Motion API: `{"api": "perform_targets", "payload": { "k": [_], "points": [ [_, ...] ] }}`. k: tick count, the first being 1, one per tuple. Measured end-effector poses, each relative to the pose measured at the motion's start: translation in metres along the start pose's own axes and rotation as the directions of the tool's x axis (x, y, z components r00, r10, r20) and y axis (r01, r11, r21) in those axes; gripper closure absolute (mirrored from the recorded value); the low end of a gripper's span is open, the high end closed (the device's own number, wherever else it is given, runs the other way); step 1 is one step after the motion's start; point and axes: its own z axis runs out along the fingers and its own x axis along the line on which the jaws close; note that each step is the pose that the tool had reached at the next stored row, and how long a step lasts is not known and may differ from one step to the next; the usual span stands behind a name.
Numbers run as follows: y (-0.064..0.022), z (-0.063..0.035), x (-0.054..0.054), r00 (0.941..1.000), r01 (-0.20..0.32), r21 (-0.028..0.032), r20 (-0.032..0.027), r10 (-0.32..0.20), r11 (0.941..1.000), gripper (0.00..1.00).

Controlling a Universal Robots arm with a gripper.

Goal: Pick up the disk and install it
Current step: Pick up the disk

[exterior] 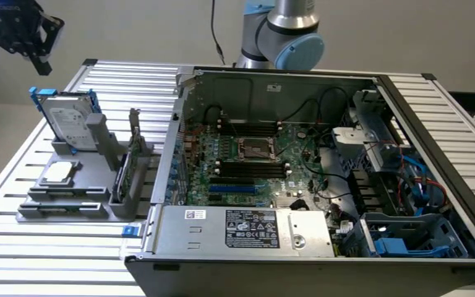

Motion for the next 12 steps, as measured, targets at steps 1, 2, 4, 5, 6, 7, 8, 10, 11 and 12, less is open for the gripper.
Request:
{"api": "perform_targets", "payload": {
  "k": [1, 2, 4, 5, 6, 7, 8, 10, 11, 12],
  "points": [
    [0.0000, 0.0001, 0.0000, 0.9998, 0.018, -0.0003, -0.0001, -0.018, 0.9998, 0.89],
    [0.0000, 0.0002, 0.0000, 0.9994, 0.036, -0.0005, -0.0002, -0.036, 0.9994, 0.89],
    [0.0000, 0.0004, 0.0000, 0.9974, 0.072, -0.0010, -0.0004, -0.072, 0.9974, 0.89],
    [0.0000, 0.0005, 0.0000, 0.9960, 0.090, -0.0013, -0.0005, -0.090, 0.9960, 0.89],
    [0.0000, 0.0006, 0.0000, 0.9941, 0.109, -0.0016, -0.0006, -0.109, 0.9941, 0.89],
    [0.0000, 0.0006, 0.0000, 0.9919, 0.127, -0.0019, -0.0007, -0.127, 0.9919, 0.89],
    [0.0000, 0.0007, 0.0000, 0.9895, 0.144, -0.0021, -0.0007, -0.144, 0.9895, 0.89],
    [0.0000, 0.0009, 0.0000, 0.9837, 0.180, -0.0027, -0.0009, -0.180, 0.9837, 0.89],
    [0.0000, 0.0009, 0.0000, 0.9803, 0.198, -0.0029, -0.0010, -0.198, 0.9803, 0.89],
    [0.0000, 0.0010, 0.0000, 0.9762, 0.217, -0.0032, -0.0011, -0.217, 0.9762, 0.89]
  ]
}}
